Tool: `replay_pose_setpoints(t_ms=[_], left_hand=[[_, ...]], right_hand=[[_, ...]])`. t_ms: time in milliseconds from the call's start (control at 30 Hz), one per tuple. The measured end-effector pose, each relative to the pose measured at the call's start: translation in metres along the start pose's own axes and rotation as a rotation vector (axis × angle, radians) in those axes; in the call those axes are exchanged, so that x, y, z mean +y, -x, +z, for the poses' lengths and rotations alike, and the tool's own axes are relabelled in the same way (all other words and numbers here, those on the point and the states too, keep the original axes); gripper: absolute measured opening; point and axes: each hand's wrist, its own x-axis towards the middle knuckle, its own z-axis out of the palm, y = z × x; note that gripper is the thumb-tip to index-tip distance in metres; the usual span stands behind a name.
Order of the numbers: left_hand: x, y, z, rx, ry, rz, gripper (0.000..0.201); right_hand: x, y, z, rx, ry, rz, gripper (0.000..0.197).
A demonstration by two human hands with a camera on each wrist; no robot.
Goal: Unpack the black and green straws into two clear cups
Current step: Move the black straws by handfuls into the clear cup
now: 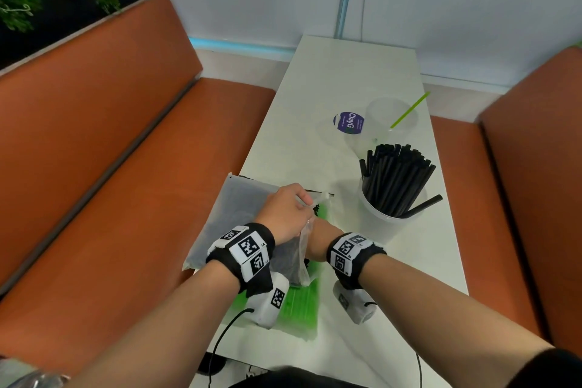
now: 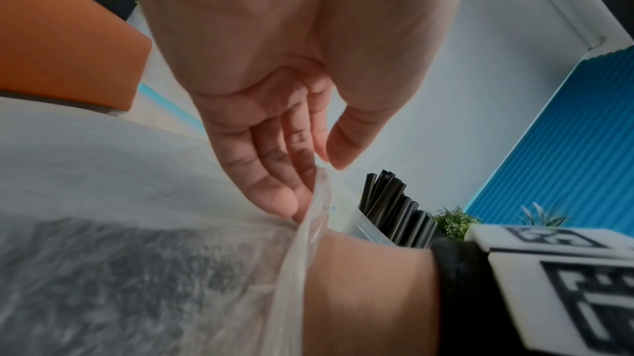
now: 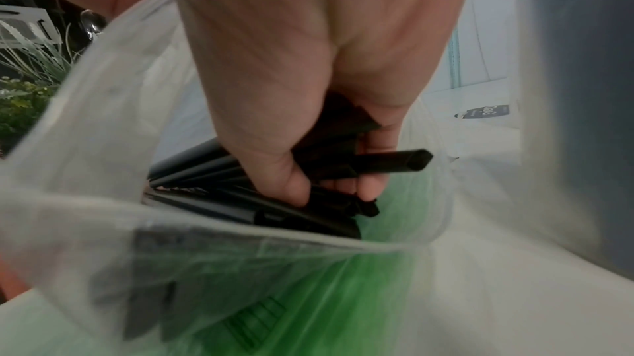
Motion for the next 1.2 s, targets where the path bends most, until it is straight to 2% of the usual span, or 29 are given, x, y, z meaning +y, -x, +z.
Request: replay_pose_setpoints(t_ms=[200,367,567,600,700,867,1067,1200], left_hand=[[0.001,0.002,0.001,0.007,0.012,0.008,0.016],[-0.001,0.003,0.0,0.02,0.023,0.012,0.016],[-0.004,-0.001,0.003,0.019,0.034,0.011,0.016],[-0.005,-0.002,0.003,0.027,0.04,0.008,0.015],[-0.007,-0.006,0.005,0.049,0.065,-0.002,0.014],[-0.006,-0.013,0.009,0.027,0.048,-0.008,0.015],[-0.004,-0.028,0.014,0.051,0.09,-0.079,0.018],[-0.007,-0.036,0.014,0.068,0.09,-0.122,0.016]], right_hand=[[0.004,-0.002,0.012,0.052,-0.004,0.084,0.009],[0.006,0.0,0.01,0.049,0.059,0.108,0.03],[0.015,0.01,0.002,0.018,0.116,0.191,0.005],[0.019,0.014,-0.001,0.036,0.118,0.19,0.007],[0.035,0.03,-0.011,0.084,0.139,0.198,0.021],[0.069,0.073,-0.013,0.106,0.114,0.239,0.01],[0.109,0.131,-0.01,0.123,-0.011,0.403,0.023],[0.128,0.161,-0.012,0.135,-0.041,0.479,0.02]])
